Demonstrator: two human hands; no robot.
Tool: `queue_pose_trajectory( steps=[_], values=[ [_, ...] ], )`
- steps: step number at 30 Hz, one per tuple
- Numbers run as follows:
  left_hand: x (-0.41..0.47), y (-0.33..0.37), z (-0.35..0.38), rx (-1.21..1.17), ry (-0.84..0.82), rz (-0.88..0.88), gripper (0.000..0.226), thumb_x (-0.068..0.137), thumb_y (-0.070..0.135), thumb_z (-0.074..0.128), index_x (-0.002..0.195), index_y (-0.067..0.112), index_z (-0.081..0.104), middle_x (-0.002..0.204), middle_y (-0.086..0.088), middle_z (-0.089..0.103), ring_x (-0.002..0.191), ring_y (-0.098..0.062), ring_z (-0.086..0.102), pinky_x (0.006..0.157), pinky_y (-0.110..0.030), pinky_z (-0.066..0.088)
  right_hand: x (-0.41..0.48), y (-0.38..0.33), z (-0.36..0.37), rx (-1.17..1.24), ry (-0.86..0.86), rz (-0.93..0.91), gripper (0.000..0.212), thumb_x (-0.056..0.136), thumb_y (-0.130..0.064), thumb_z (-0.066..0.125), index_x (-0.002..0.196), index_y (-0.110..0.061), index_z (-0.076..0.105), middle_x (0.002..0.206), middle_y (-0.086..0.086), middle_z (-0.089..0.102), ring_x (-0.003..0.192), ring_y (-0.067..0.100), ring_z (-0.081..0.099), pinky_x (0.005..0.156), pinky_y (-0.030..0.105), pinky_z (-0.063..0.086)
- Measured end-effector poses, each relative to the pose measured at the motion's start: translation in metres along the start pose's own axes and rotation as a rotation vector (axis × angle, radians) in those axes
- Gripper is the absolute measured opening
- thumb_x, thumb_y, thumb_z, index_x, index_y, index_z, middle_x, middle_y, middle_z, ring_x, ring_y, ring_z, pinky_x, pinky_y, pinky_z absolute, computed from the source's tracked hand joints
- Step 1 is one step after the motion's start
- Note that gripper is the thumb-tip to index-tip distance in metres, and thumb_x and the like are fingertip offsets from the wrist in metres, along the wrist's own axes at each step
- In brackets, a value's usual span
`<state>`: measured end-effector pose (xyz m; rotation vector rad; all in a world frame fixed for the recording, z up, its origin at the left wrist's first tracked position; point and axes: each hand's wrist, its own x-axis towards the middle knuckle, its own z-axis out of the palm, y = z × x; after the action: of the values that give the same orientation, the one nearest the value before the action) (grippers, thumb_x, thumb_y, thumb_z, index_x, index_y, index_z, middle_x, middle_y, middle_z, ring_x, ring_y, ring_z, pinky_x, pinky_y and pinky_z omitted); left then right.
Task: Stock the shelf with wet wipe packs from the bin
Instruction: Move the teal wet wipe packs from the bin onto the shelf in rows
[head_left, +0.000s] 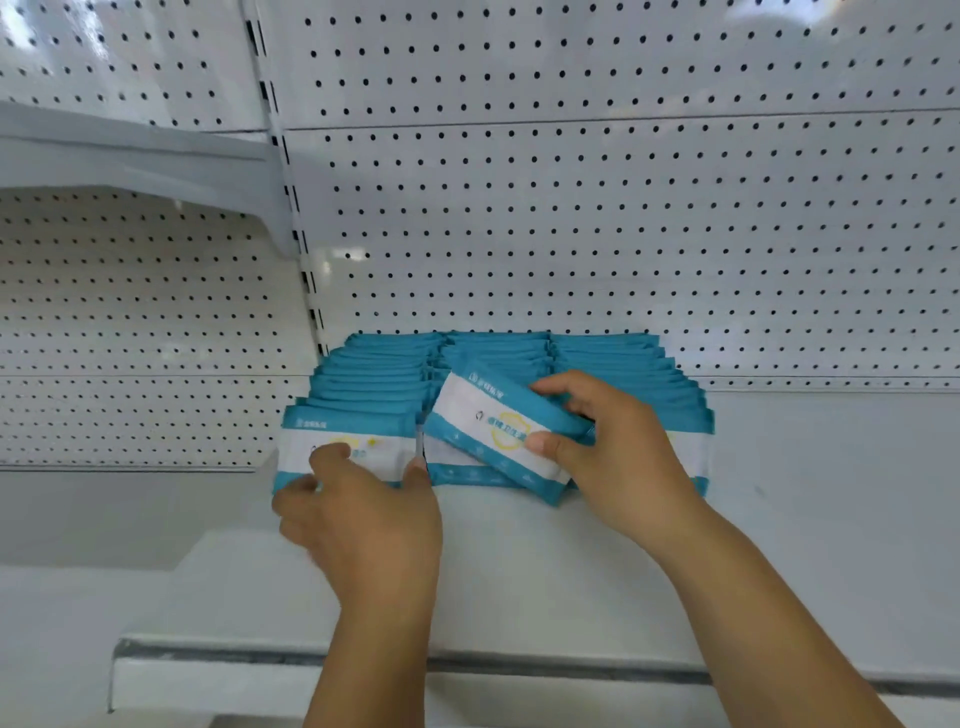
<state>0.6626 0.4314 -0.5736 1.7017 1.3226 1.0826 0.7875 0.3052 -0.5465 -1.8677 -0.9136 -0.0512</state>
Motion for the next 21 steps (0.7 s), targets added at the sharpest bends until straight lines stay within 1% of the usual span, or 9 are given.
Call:
queue_pose_trajectory(
  steps=[2, 4, 5, 6, 8, 10, 12, 16, 21],
  values=[
    [0.007, -0.008, -0.001, 0.112, -0.018, 0.015, 0.073, 0.082, 0.032, 0.079, 0.137, 0.006, 0.040, 0.145, -0.023, 0.025, 0.130, -0.041, 0.029, 0.106, -0.051, 0.037, 0.005, 0.000, 0.006, -0.064, -0.048, -0.013, 0.037, 0.086, -0.016, 0.078, 0.118, -0.035, 0.069, 0.105, -0.024, 0.063, 0.096, -0.004, 0.056, 0.086, 0.010, 0.040],
    [0.015, -0.013, -0.002, 0.171, -0.019, 0.057, 0.075, 0.082, 0.035, 0.079, 0.138, 0.006, 0.038, 0.149, -0.023, 0.020, 0.132, -0.041, 0.027, 0.106, -0.052, 0.034, 0.009, 0.002, 0.013, -0.160, -0.071, -0.028, 0.039, 0.089, -0.019, 0.075, 0.123, -0.035, 0.068, 0.102, -0.026, 0.055, 0.101, 0.004, 0.051, 0.094, 0.019, 0.038],
    [0.019, -0.015, -0.003, 0.189, -0.016, 0.066, 0.074, 0.082, 0.035, 0.079, 0.137, 0.007, 0.039, 0.151, -0.023, 0.019, 0.133, -0.041, 0.026, 0.107, -0.052, 0.033, 0.012, 0.004, 0.018, -0.250, -0.056, -0.068, 0.039, 0.089, -0.023, 0.075, 0.125, -0.036, 0.068, 0.101, -0.023, 0.055, 0.105, 0.008, 0.047, 0.097, 0.025, 0.035],
    [0.024, -0.016, -0.005, 0.207, -0.013, 0.072, 0.073, 0.081, 0.036, 0.080, 0.135, 0.007, 0.040, 0.153, -0.023, 0.018, 0.134, -0.041, 0.026, 0.107, -0.052, 0.033, 0.014, 0.006, 0.022, -0.347, -0.030, -0.123, 0.038, 0.089, -0.026, 0.075, 0.125, -0.036, 0.067, 0.103, -0.019, 0.059, 0.108, 0.012, 0.044, 0.096, 0.030, 0.031],
    [0.035, -0.019, -0.008, 0.232, -0.023, 0.096, 0.072, 0.077, 0.037, 0.083, 0.128, 0.007, 0.043, 0.152, -0.021, 0.027, 0.134, -0.040, 0.030, 0.105, -0.052, 0.035, 0.015, 0.011, 0.029, -0.455, 0.033, -0.221, 0.039, 0.086, -0.028, 0.077, 0.123, -0.034, 0.068, 0.107, -0.011, 0.061, 0.110, 0.016, 0.041, 0.087, 0.031, 0.023],
    [0.044, -0.022, -0.011, 0.213, -0.060, 0.124, 0.068, 0.073, 0.037, 0.086, 0.120, 0.009, 0.045, 0.138, -0.016, 0.045, 0.126, -0.037, 0.039, 0.099, -0.049, 0.040, 0.014, 0.015, 0.033, -0.506, 0.053, -0.265, 0.047, 0.078, -0.031, 0.083, 0.123, -0.032, 0.069, 0.111, -0.008, 0.056, 0.112, 0.018, 0.039, 0.084, 0.028, 0.017],
    [0.049, -0.025, -0.014, 0.186, -0.078, 0.130, 0.066, 0.071, 0.040, 0.087, 0.114, 0.011, 0.046, 0.126, -0.011, 0.051, 0.119, -0.034, 0.043, 0.093, -0.045, 0.042, 0.013, 0.017, 0.036, -0.575, 0.045, -0.288, 0.058, 0.070, -0.037, 0.087, 0.124, -0.034, 0.067, 0.115, -0.008, 0.051, 0.114, 0.017, 0.038, 0.083, 0.025, 0.012],
    [0.048, -0.025, -0.015, 0.194, -0.041, 0.160, 0.067, 0.066, 0.047, 0.088, 0.109, 0.015, 0.047, 0.122, -0.008, 0.049, 0.115, -0.032, 0.042, 0.085, -0.039, 0.037, 0.014, 0.017, 0.038, -0.634, 0.045, -0.294, 0.062, 0.067, -0.046, 0.087, 0.124, -0.037, 0.066, 0.116, -0.011, 0.051, 0.114, 0.014, 0.038, 0.086, 0.025, 0.011],
    [0.047, -0.023, -0.009, 0.222, -0.010, 0.156, 0.072, 0.064, 0.049, 0.088, 0.111, 0.012, 0.049, 0.124, -0.010, 0.048, 0.116, -0.034, 0.043, 0.088, -0.045, 0.039, 0.013, 0.018, 0.037, -0.608, 0.041, -0.286, 0.065, 0.066, -0.045, 0.088, 0.125, -0.030, 0.066, 0.118, -0.008, 0.056, 0.115, 0.014, 0.038, 0.088, 0.027, 0.015]
  ],
)
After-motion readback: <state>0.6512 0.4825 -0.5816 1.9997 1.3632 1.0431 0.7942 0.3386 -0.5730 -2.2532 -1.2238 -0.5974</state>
